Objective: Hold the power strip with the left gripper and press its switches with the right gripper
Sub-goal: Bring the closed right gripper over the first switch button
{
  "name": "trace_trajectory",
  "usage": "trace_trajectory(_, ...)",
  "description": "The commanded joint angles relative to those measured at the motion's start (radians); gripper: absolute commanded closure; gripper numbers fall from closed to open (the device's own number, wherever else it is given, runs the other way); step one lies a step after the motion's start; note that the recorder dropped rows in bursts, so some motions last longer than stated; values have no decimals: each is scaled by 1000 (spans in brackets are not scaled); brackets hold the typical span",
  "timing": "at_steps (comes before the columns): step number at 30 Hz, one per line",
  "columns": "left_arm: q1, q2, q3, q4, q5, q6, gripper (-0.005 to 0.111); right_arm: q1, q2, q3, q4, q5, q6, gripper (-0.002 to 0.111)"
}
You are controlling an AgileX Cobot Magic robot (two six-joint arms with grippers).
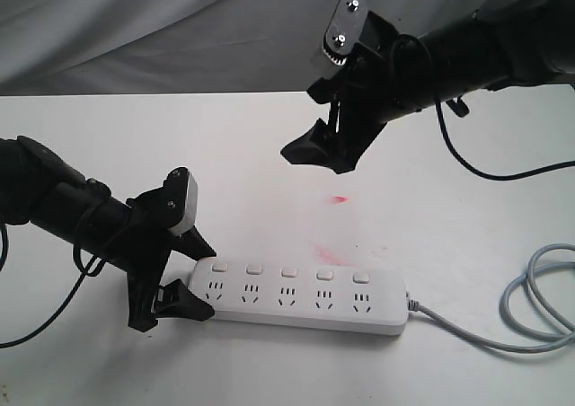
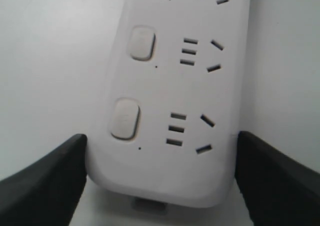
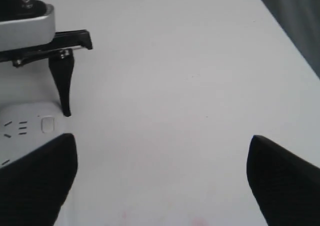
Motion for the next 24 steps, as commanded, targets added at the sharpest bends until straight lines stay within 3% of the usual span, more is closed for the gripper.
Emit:
trace_trajectory(1,-8,0,-6,-11,-1,2,107,3,43,-7,38,69,-71,24)
trace_trajectory(5,-8,0,-6,-11,-1,2,107,3,105,-7,207,88,-219,24)
trace_trajectory(13,-8,0,-6,-11,-1,2,107,12,182,-7,316,101,-375,24)
trace_trajectory(16,-8,0,-6,-11,-1,2,107,56,210,-7,344,75,-406,24)
trace_trajectory(20,-8,0,-6,-11,-1,2,107,143,257,-7,346,-89,-420,24)
trace_trajectory(24,-8,0,-6,-11,-1,2,107,176,262,-7,346,-103,-436,24)
